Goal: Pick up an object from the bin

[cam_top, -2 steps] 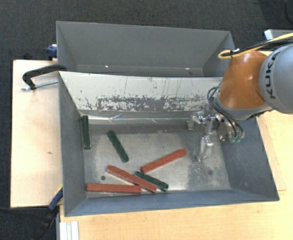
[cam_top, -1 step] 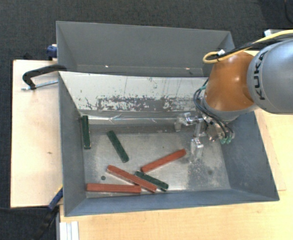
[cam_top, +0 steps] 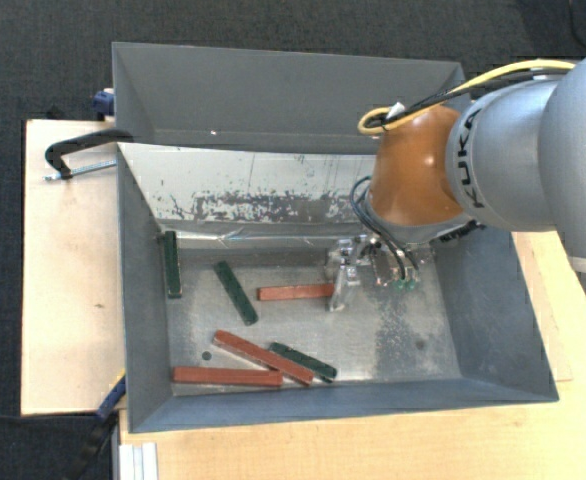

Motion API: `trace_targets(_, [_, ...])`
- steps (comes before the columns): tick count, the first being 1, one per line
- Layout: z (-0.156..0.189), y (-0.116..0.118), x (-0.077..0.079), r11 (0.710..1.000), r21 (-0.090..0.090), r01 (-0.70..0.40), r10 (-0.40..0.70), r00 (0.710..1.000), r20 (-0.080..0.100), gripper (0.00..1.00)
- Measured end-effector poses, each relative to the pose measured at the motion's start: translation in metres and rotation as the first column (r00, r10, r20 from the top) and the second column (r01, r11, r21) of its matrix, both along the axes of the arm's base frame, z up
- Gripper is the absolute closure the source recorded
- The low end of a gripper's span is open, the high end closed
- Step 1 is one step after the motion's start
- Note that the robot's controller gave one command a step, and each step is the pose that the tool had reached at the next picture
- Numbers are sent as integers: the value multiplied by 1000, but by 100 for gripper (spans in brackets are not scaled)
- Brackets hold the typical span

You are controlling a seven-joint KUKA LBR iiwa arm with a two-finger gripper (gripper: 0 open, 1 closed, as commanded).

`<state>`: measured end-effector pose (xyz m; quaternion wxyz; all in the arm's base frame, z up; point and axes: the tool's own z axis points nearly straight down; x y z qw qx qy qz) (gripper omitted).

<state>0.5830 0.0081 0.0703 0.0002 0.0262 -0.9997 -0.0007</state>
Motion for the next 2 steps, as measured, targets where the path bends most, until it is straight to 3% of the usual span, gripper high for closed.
trace_targets(1, [0, 0, 0, 1000, 0, 0, 0, 1000, 0, 100])
trace_targets(2, [132, 14, 2, 1000, 0, 8, -8, 1000, 7, 100])
